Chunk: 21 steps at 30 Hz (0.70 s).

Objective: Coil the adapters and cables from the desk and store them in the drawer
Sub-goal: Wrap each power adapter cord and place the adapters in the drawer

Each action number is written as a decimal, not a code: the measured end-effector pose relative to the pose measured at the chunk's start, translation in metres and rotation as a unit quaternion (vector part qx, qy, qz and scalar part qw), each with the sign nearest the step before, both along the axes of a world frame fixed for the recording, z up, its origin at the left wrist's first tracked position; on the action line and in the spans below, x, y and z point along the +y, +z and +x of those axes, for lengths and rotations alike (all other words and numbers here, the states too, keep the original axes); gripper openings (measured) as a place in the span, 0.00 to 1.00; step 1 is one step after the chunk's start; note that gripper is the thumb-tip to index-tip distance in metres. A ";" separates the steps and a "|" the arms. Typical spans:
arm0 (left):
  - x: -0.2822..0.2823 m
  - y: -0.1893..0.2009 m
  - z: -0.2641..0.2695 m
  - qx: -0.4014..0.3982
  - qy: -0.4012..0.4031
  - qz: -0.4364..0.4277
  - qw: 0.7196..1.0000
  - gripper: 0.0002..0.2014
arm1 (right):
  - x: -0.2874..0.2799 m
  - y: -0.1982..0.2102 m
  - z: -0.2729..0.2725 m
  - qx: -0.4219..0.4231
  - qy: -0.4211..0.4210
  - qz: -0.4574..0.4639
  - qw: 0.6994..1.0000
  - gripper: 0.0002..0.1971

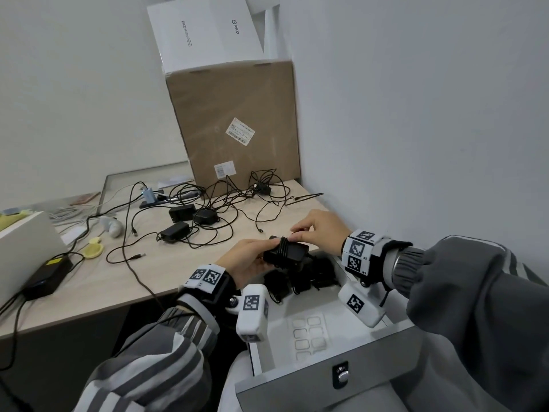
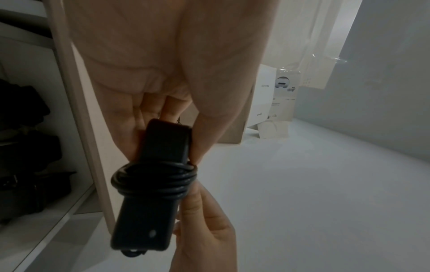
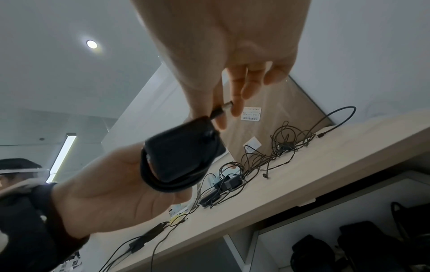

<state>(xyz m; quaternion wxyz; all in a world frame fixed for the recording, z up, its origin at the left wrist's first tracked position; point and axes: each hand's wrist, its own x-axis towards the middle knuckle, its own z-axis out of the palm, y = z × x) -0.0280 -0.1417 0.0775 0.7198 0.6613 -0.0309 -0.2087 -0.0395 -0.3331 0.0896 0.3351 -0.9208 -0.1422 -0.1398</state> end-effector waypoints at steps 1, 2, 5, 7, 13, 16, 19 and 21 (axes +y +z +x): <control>-0.001 -0.001 -0.001 0.004 0.002 0.001 1.000 0.10 | 0.000 -0.001 0.000 -0.006 -0.015 0.003 1.000 0.13; -0.002 -0.001 -0.001 0.009 0.008 -0.003 1.000 0.08 | 0.000 -0.003 0.001 -0.009 -0.022 -0.002 1.000 0.12; -0.003 0.002 -0.001 0.031 0.031 -0.032 0.999 0.08 | 0.003 -0.009 0.001 0.000 -0.002 -0.070 0.998 0.12; -0.003 0.005 -0.001 0.046 0.048 -0.033 0.997 0.10 | 0.005 -0.013 0.000 0.039 0.022 -0.061 0.997 0.16; -0.006 0.011 -0.002 0.075 0.085 -0.022 0.993 0.08 | 0.014 -0.011 -0.010 0.154 0.047 0.051 0.986 0.24; -0.004 0.003 0.006 0.066 0.078 0.012 0.995 0.05 | 0.016 -0.015 -0.013 0.140 0.065 -0.015 0.988 0.18; -0.005 -0.002 0.008 0.075 0.086 0.015 0.993 0.09 | 0.018 -0.022 -0.009 0.115 0.037 -0.012 0.993 0.21; -0.006 -0.004 0.005 0.068 0.102 0.006 0.992 0.16 | 0.017 -0.029 -0.005 0.106 0.021 0.003 0.994 0.20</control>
